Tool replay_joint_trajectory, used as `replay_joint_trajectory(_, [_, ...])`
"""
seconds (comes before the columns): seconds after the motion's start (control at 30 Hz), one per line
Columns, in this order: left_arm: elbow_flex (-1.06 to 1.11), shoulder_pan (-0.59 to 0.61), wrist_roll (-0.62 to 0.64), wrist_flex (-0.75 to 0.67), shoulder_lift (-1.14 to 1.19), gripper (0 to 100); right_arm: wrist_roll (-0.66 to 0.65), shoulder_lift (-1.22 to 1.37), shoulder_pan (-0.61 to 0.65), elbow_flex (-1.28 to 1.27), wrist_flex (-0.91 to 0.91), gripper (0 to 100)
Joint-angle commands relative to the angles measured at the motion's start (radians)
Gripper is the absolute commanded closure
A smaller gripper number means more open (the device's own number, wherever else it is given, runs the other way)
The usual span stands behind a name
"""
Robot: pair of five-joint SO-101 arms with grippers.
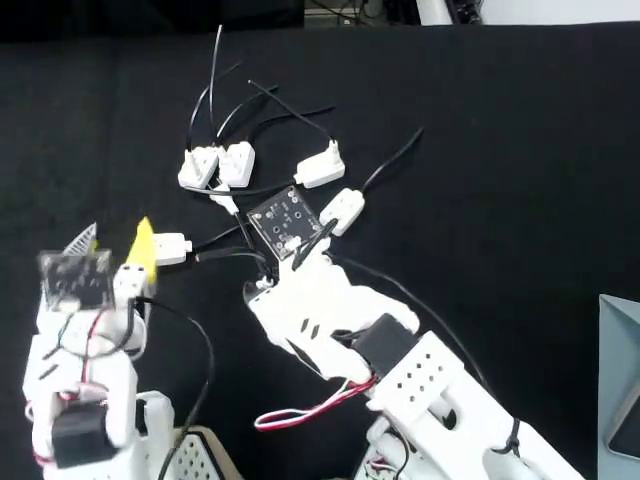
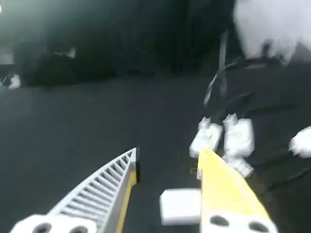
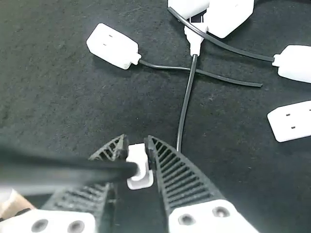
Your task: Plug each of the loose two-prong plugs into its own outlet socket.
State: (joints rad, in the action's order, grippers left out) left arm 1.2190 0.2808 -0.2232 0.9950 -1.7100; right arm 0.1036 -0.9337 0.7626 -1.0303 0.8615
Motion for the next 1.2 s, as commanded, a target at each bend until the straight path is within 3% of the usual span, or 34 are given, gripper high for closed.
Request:
replay_joint_trajectory(0.0, [-0.059,0.044,-0.120,-0.003,0.158,76,0.009,-0.016,-0.011,0.004,-0.015,98.7])
replay_joint_trajectory(0.1, [-0.131,0.067,-0.219,0.005,0.350,71,0.012,-0.016,-0.011,0.002,-0.012,98.7])
replay_joint_trajectory(0.37, [-0.386,0.087,-0.522,0.005,0.895,71,0.006,-0.016,-0.006,-0.021,-0.020,98.7])
replay_joint_trajectory(0.6, [-0.461,0.036,-0.775,-0.003,1.178,71,0.006,-0.016,-0.006,-0.022,-0.020,98.7])
replay_joint_trajectory(0.83, [-0.438,-0.054,-0.804,-0.114,1.231,71,0.006,-0.016,-0.006,-0.030,-0.020,98.7])
replay_joint_trajectory(1.0, [-0.355,-0.051,-0.804,-0.276,1.235,71,0.006,-0.016,-0.006,-0.044,-0.034,98.7])
replay_joint_trajectory(1.17, [-0.360,-0.039,-0.810,-0.295,1.332,71,0.006,-0.016,-0.006,-0.048,-0.035,98.7])
